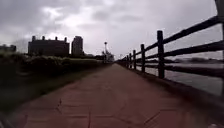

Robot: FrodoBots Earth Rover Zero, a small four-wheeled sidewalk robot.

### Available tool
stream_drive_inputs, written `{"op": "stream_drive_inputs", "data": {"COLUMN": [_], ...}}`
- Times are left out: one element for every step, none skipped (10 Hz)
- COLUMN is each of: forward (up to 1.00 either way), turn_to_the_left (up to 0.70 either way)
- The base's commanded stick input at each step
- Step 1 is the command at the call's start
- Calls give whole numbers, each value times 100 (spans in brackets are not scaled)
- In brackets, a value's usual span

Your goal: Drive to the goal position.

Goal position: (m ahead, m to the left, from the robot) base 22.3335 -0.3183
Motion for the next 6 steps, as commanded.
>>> {"op": "stream_drive_inputs", "data": {"forward": [100, 100, 100, 100, 100, 100], "turn_to_the_left": [0, 0, 0, -2, -14, -13]}}
